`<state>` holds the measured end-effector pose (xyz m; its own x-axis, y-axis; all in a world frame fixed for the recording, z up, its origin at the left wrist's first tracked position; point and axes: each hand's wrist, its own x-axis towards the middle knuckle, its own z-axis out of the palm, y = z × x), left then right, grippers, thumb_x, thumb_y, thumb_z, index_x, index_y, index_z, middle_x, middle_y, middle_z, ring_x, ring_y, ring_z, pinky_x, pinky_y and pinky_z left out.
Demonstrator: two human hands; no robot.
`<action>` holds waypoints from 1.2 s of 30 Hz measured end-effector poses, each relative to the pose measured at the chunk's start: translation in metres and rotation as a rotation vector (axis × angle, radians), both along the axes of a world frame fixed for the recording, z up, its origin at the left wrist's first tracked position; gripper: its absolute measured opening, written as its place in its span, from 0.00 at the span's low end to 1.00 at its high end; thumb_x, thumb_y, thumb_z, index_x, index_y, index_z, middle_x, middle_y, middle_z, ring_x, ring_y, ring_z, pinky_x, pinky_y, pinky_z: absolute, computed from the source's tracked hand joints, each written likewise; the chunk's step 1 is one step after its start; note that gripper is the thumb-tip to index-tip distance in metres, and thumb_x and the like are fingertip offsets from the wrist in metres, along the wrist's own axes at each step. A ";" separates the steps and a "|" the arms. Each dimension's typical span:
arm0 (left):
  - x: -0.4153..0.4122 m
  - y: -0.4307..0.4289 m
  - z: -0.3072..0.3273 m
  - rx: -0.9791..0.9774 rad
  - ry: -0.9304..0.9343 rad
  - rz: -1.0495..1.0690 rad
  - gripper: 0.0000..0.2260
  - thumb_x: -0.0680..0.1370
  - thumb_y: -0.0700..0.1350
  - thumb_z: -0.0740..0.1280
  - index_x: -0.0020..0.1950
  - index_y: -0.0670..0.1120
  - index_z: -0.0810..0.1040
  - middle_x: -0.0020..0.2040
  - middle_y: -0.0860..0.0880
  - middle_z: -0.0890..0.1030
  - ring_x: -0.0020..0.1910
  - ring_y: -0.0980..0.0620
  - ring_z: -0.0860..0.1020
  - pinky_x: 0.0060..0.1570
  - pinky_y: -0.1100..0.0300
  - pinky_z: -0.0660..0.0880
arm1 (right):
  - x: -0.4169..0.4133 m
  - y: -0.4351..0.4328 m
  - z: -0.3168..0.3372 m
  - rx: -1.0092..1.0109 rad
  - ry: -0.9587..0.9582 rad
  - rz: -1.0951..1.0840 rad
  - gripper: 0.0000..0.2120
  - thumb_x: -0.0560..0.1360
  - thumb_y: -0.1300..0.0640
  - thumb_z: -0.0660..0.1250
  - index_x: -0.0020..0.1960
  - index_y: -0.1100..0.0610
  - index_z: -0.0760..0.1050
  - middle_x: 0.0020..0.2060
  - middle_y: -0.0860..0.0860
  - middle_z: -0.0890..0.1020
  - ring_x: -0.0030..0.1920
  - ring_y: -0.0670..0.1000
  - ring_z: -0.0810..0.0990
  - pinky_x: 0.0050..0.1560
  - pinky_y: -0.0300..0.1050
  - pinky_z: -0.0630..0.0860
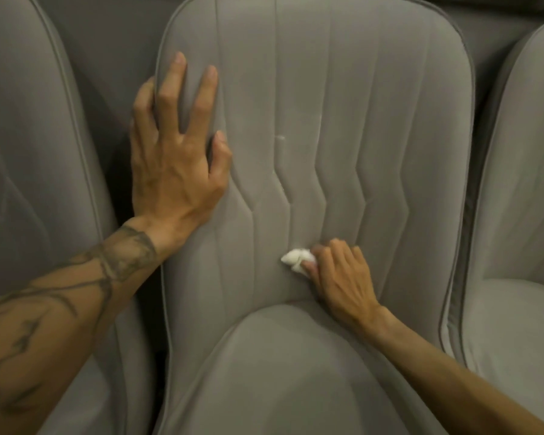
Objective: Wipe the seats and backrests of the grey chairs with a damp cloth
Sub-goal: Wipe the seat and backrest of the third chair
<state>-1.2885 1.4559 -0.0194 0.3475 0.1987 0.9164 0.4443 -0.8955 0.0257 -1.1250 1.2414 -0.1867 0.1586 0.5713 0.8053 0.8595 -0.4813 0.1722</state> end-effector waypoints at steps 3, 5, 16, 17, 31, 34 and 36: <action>0.000 0.001 0.001 0.009 -0.011 0.000 0.27 0.84 0.52 0.57 0.84 0.49 0.60 0.83 0.40 0.60 0.76 0.31 0.65 0.76 0.45 0.60 | -0.003 0.012 0.005 0.166 0.066 -0.054 0.12 0.84 0.47 0.59 0.54 0.56 0.72 0.43 0.56 0.76 0.42 0.58 0.72 0.42 0.52 0.65; 0.000 0.001 0.002 0.006 -0.011 0.002 0.28 0.84 0.51 0.57 0.84 0.49 0.60 0.83 0.40 0.60 0.76 0.32 0.65 0.76 0.45 0.61 | -0.009 0.013 -0.001 0.129 0.058 -0.009 0.13 0.83 0.46 0.61 0.54 0.56 0.72 0.43 0.54 0.77 0.42 0.57 0.74 0.42 0.51 0.66; -0.001 0.002 0.001 -0.026 0.004 -0.009 0.28 0.84 0.51 0.58 0.84 0.51 0.60 0.84 0.41 0.59 0.76 0.33 0.64 0.74 0.40 0.64 | 0.021 0.055 0.154 0.589 0.053 -0.153 0.16 0.83 0.46 0.59 0.52 0.58 0.74 0.45 0.57 0.77 0.44 0.58 0.75 0.46 0.53 0.67; -0.001 0.001 0.001 -0.028 0.007 -0.009 0.28 0.84 0.51 0.58 0.84 0.51 0.60 0.84 0.41 0.59 0.76 0.32 0.64 0.74 0.40 0.64 | 0.016 0.057 0.150 0.563 0.062 -0.138 0.16 0.83 0.47 0.59 0.52 0.60 0.75 0.45 0.57 0.77 0.44 0.59 0.75 0.46 0.53 0.67; 0.000 0.001 0.000 -0.027 0.004 -0.032 0.28 0.84 0.50 0.59 0.84 0.50 0.61 0.83 0.40 0.60 0.76 0.31 0.64 0.75 0.40 0.64 | 0.009 0.062 0.182 0.339 -0.078 0.030 0.16 0.82 0.48 0.61 0.50 0.62 0.77 0.43 0.60 0.78 0.44 0.61 0.78 0.47 0.54 0.65; 0.000 0.001 0.000 -0.031 0.003 -0.032 0.28 0.84 0.51 0.58 0.84 0.50 0.60 0.83 0.40 0.60 0.76 0.32 0.64 0.75 0.40 0.64 | 0.029 0.069 0.222 0.574 0.085 -0.062 0.18 0.82 0.47 0.58 0.53 0.62 0.76 0.48 0.61 0.78 0.48 0.61 0.78 0.53 0.53 0.63; 0.000 0.001 0.000 -0.038 0.002 -0.040 0.28 0.84 0.51 0.58 0.84 0.50 0.60 0.83 0.40 0.60 0.77 0.32 0.64 0.75 0.40 0.64 | 0.019 0.080 0.219 0.659 0.202 -0.097 0.20 0.83 0.46 0.56 0.54 0.62 0.75 0.50 0.60 0.78 0.50 0.61 0.78 0.55 0.54 0.65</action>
